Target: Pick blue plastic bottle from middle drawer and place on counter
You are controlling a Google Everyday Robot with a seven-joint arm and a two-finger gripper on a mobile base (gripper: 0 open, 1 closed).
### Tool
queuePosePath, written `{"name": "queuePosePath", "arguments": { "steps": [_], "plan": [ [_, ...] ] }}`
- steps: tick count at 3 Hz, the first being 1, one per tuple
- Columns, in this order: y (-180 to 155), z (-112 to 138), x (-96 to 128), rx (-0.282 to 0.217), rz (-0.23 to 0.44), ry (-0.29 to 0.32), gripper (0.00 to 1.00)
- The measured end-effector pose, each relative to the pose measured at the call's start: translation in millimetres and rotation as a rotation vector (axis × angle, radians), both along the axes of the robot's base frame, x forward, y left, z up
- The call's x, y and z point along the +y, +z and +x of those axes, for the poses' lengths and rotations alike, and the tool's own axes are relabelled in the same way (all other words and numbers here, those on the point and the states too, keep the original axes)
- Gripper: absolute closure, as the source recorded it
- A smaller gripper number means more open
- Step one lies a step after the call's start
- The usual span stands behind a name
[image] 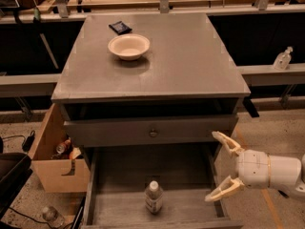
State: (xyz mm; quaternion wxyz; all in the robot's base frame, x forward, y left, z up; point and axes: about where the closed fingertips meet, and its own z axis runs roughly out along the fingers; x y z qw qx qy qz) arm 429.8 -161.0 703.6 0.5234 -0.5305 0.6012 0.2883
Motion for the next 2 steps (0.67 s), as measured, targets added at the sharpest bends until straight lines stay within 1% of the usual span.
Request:
{"name": "queuePosePath", "arguments": {
  "steps": [1, 2],
  "plan": [
    [0, 0, 0, 0.0, 0.0, 0.0, 0.0],
    [-31, 13, 16, 0.042, 0.024, 0.032, 0.0]
  ]
}}
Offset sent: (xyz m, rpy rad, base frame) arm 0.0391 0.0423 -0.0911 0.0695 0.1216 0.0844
